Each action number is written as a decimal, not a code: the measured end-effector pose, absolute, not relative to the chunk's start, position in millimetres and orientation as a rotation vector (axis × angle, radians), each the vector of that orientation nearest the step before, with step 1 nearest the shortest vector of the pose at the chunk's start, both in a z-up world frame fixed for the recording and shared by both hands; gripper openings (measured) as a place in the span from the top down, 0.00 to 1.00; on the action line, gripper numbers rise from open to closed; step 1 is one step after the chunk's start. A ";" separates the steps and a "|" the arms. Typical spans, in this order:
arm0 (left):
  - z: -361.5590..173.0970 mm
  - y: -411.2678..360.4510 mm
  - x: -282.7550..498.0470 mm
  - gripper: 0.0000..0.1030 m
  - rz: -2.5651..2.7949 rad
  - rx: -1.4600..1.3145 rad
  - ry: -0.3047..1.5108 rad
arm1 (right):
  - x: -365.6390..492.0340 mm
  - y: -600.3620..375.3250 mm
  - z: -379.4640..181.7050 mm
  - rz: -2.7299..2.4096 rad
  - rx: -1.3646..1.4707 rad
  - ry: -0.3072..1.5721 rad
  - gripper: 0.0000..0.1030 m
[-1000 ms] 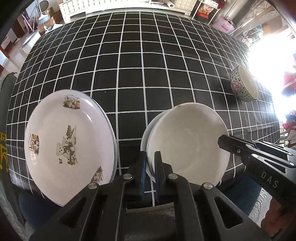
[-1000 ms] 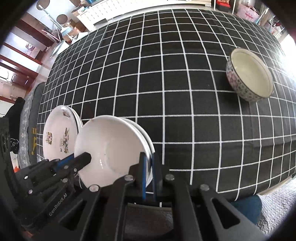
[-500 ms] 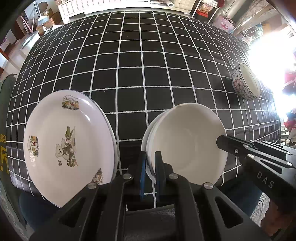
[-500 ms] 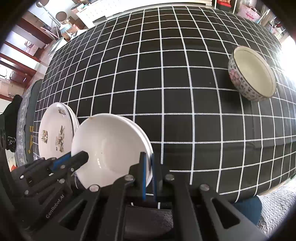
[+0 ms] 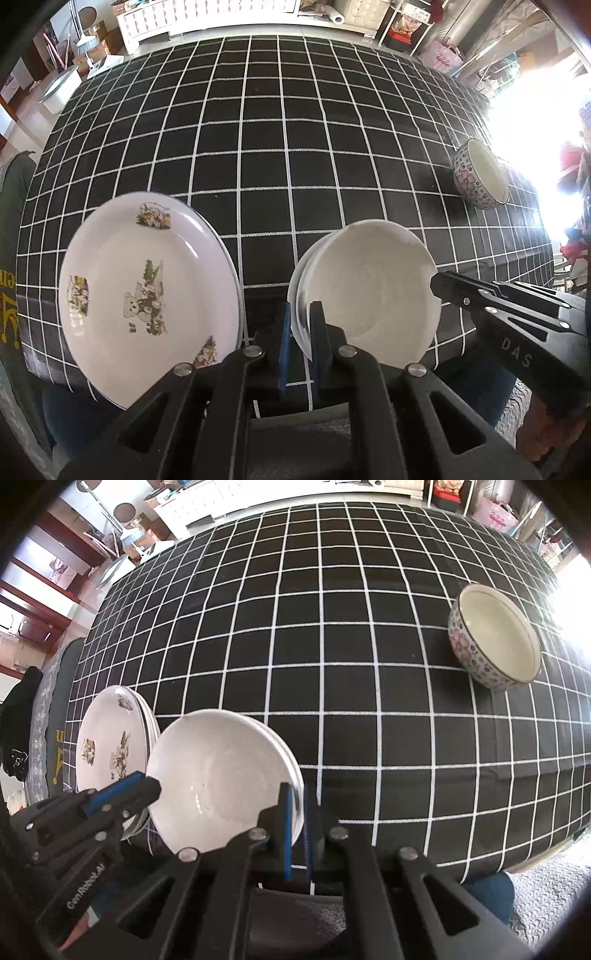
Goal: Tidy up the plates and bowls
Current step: 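Lower the cream bowl into the white bowl and open both grippers, then move both grippers to the floral-patterned bowl and grasp its rim, then lift the floral bowl with both grippers toward the stacked bowls, then lower the floral bowl into the cream bowl with both grippers, then open both grippers and regrasp the rim of the nested bowl stack, then lift the nested bowl stack with both grippers over the plate stack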
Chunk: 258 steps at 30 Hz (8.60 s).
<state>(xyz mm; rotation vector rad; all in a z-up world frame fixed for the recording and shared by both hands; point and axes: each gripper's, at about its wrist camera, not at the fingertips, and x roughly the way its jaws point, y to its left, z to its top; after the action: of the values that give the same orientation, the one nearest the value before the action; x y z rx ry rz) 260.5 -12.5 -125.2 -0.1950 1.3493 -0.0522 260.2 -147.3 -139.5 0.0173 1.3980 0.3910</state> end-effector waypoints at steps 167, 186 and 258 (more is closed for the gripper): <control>-132.3 -26.7 241.1 0.92 -0.076 -0.157 1.380 | 249.2 -126.6 -115.6 0.341 -0.109 1.377 0.92; -127.5 -6.4 237.3 0.77 -0.100 -0.230 1.343 | 254.5 -141.0 -110.9 0.352 0.002 1.420 0.88; -218.3 -27.3 260.5 0.35 -0.364 -0.331 1.435 | 252.1 -176.0 -184.0 0.337 0.457 1.496 0.32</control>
<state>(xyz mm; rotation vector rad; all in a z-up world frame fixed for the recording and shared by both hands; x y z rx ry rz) 260.5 -27.3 -218.3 -0.3309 1.4352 -0.3636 252.1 -176.0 -184.0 0.4574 1.4957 0.3373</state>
